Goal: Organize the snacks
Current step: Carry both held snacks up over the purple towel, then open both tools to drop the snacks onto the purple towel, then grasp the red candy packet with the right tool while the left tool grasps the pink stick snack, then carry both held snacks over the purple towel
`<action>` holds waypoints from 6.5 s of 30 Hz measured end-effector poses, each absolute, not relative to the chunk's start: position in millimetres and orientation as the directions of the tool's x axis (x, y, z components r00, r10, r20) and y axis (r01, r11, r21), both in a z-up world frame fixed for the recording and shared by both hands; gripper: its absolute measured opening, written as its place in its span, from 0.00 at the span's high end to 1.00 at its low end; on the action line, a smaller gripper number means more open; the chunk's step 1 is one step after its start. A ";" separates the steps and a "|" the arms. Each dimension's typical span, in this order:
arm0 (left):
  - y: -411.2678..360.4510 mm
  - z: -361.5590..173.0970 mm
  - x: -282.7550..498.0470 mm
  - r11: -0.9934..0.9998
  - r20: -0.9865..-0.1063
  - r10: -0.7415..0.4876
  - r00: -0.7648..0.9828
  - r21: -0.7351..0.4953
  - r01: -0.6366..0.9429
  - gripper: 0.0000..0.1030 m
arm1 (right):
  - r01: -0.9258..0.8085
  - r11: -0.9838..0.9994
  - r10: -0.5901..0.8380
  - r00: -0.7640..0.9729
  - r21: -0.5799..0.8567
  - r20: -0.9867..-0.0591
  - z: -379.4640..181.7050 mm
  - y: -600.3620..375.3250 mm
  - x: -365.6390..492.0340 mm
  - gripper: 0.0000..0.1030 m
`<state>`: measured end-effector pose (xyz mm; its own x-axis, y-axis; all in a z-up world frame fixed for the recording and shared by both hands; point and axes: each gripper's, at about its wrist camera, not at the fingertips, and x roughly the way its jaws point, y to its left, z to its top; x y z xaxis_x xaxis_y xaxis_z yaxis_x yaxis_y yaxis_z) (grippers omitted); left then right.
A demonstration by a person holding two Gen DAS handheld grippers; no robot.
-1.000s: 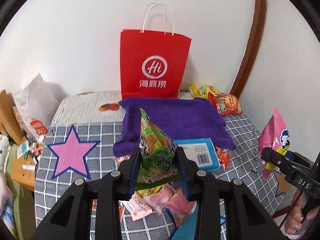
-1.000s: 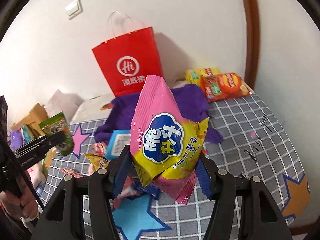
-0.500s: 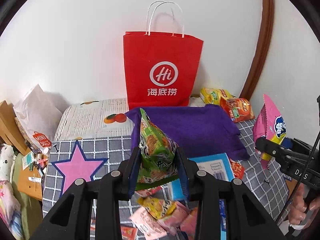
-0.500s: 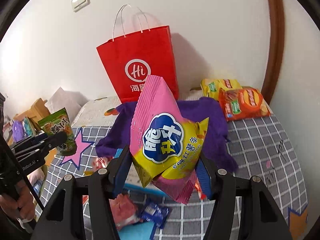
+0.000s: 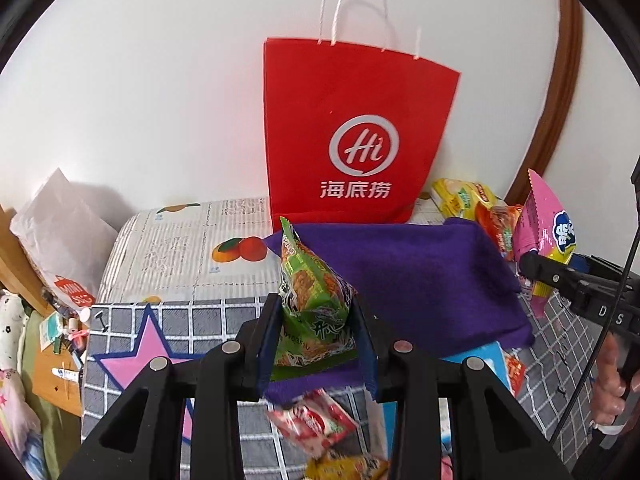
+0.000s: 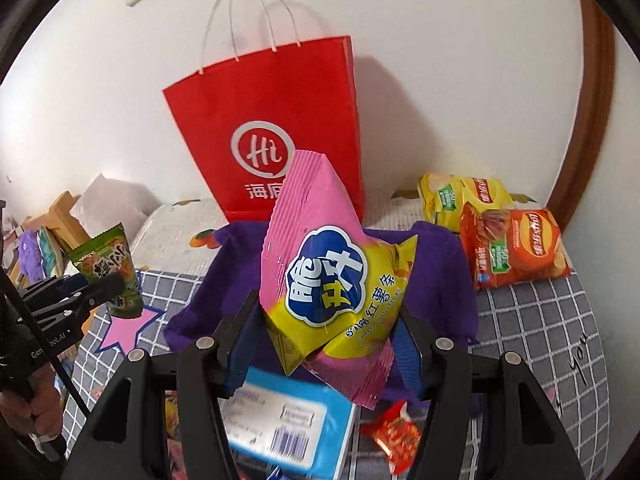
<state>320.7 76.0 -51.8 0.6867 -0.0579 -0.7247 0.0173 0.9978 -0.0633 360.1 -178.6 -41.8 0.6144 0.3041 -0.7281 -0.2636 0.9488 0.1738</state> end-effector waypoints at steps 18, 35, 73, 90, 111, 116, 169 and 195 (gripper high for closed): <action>70.8 -86.7 420.7 0.997 -0.736 -0.078 0.672 -0.063 0.046 0.68 | -0.294 0.945 0.298 0.577 0.147 -0.760 -76.1 -173.9 439.6 0.42; 64.7 -129.3 441.2 0.989 -0.785 -0.151 0.601 -0.120 0.091 0.68 | -0.278 0.958 0.198 0.454 0.074 -0.869 -121.4 -177.5 464.4 0.42; 39.2 -146.3 445.8 0.982 -0.819 -0.189 0.541 -0.144 0.124 0.40 | -0.222 0.975 0.099 0.439 0.000 -0.893 -125.2 -179.4 472.2 0.23; 50.9 -74.3 392.8 0.985 -0.734 -0.170 0.657 -0.143 0.096 0.40 | -0.112 0.993 0.085 0.557 0.026 -0.826 -63.4 -236.4 378.4 0.29; 112.9 -93.3 258.6 0.994 -0.793 -0.041 0.607 -0.094 -0.056 0.30 | -0.242 0.970 0.075 0.436 -0.037 -0.897 -161.4 -218.1 293.7 0.30; 127.0 -108.3 246.8 0.994 -0.812 0.002 0.584 -0.063 -0.092 0.30 | -0.250 0.965 0.044 0.442 -0.076 -0.896 -180.8 -216.6 302.3 0.30; 136.2 -143.4 182.7 0.979 -0.812 -0.086 0.577 -0.177 -0.102 0.81 | -0.153 0.987 0.059 0.580 -0.038 -0.813 -82.0 -228.5 212.3 0.48; 59.7 -52.0 182.0 0.981 -0.698 -0.190 0.691 -0.154 0.115 0.81 | -0.189 0.982 0.143 0.653 0.023 -0.744 -4.6 -195.8 194.1 0.48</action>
<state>182.0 59.7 -52.0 0.6907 -0.1902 -0.6977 0.1150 0.9814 -0.1537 194.1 -195.8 -4.6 0.6531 0.1432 -0.7436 -0.1888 0.9817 0.0232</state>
